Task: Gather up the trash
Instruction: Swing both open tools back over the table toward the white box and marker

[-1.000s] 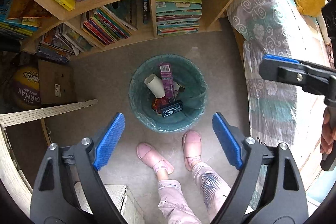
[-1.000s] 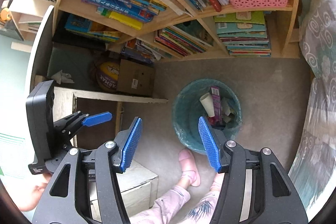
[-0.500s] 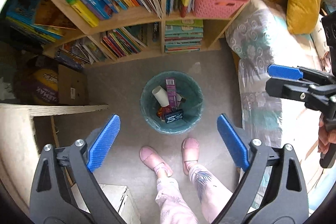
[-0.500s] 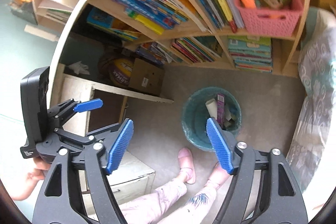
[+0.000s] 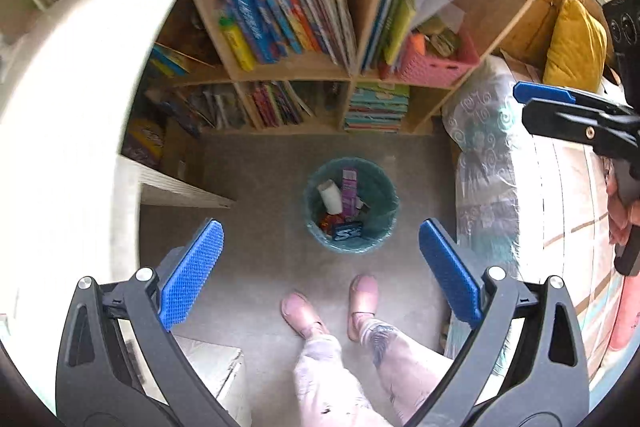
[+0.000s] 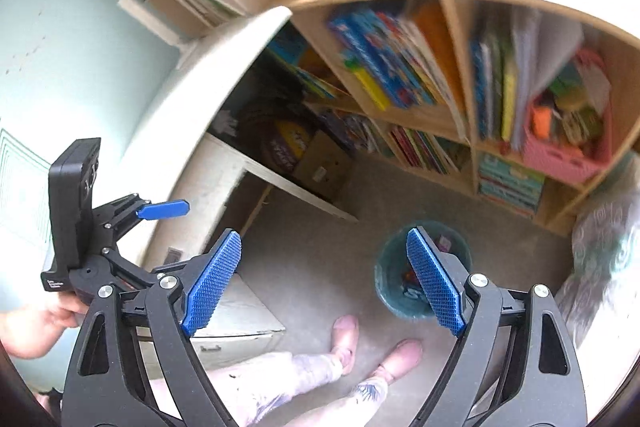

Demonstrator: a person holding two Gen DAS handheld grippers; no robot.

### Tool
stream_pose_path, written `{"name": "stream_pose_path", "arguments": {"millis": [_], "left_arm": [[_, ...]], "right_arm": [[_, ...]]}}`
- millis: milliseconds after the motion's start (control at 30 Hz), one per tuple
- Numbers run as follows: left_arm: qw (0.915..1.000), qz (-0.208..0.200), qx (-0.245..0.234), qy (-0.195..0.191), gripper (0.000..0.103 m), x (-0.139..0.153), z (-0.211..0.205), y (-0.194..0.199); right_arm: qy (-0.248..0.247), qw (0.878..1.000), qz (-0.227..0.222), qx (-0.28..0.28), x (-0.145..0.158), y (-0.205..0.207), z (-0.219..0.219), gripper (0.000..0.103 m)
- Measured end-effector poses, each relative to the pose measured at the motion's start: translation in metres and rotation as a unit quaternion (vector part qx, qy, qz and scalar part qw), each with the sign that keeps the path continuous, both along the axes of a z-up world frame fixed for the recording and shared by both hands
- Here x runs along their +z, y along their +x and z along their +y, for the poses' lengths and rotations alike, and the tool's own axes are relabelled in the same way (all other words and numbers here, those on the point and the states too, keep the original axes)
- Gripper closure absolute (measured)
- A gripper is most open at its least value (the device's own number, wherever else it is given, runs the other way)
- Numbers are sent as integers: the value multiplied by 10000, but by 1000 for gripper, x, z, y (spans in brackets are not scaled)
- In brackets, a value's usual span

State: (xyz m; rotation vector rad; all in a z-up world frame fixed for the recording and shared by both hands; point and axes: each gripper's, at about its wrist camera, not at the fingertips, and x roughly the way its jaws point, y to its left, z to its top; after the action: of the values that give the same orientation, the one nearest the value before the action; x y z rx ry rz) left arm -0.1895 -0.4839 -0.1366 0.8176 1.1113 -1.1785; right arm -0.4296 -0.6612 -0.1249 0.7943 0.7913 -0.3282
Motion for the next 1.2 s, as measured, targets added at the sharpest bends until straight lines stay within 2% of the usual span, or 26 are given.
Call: {"name": "stream_pose_path", "arguments": {"millis": [233, 400, 600, 833, 1200], "left_arm": [[9985, -472, 204, -207, 7, 39, 32, 34], [9958, -556, 606, -407, 7, 63, 68, 66], [9897, -741, 1146, -437, 7, 80, 111, 110], [9743, -953, 1978, -507, 7, 93, 173, 165], [9496, -1077, 2912, -440, 7, 96, 256, 220]], "right_arm": [[-283, 9990, -223, 261, 36, 45, 19, 18], [-519, 9958, -402, 641, 58, 83, 38, 18], [-770, 9874, -516, 1283, 73, 131, 72, 18], [-835, 9738, -645, 2013, 83, 195, 110, 18], [-880, 9405, -622, 3222, 83, 288, 169, 18]]}}
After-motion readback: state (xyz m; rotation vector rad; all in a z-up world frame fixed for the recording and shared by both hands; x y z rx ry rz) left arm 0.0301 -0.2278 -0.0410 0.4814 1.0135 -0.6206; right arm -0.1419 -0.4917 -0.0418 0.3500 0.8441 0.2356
